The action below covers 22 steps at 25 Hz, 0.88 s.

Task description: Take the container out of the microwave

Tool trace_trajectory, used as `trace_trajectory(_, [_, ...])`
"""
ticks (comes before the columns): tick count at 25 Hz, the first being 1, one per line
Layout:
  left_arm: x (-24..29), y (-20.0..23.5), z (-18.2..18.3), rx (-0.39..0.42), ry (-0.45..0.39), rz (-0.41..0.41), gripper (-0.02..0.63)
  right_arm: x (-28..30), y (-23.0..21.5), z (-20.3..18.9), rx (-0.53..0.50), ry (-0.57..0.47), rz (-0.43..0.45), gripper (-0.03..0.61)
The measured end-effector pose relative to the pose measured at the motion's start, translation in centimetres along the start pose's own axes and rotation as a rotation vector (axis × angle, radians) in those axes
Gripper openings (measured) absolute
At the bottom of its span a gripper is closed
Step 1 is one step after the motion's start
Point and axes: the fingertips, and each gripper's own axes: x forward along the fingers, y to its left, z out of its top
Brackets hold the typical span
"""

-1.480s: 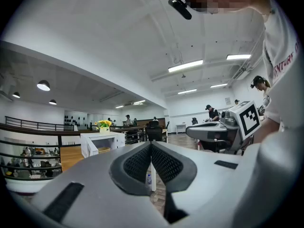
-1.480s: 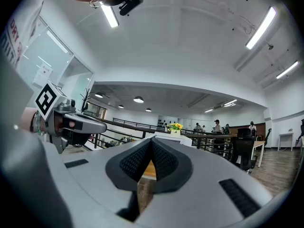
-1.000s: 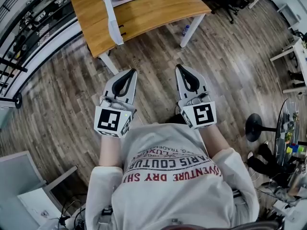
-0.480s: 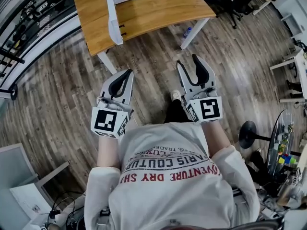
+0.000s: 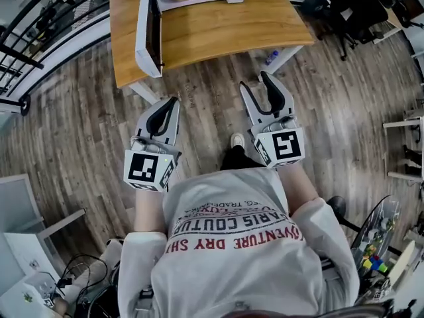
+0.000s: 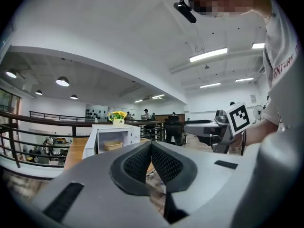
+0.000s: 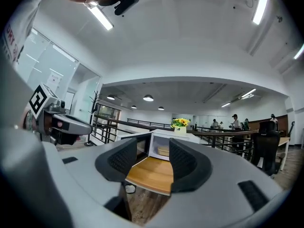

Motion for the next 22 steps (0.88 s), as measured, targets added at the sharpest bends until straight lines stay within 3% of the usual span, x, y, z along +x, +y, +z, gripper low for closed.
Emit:
trace_trajectory(6, [8.5,-2.4,0.5,-0.006,0.038,0.067,0.017,4.3,-7.5,-1.4,0.012,0.011,0.114,0.212])
trace_trajectory(11, [14.4,-3.4,1.2,-0.002,0.045,0.125,0.017,7.0,-13.2,-2.5,0.026,0.030,0.142,0.210])
trace_trajectory(22, [19.3,-1.2,-0.3,-0.060,0.098,0.266,0.017,13.7,-16.1,-5.7,0.005,0.101,0.318,0.210])
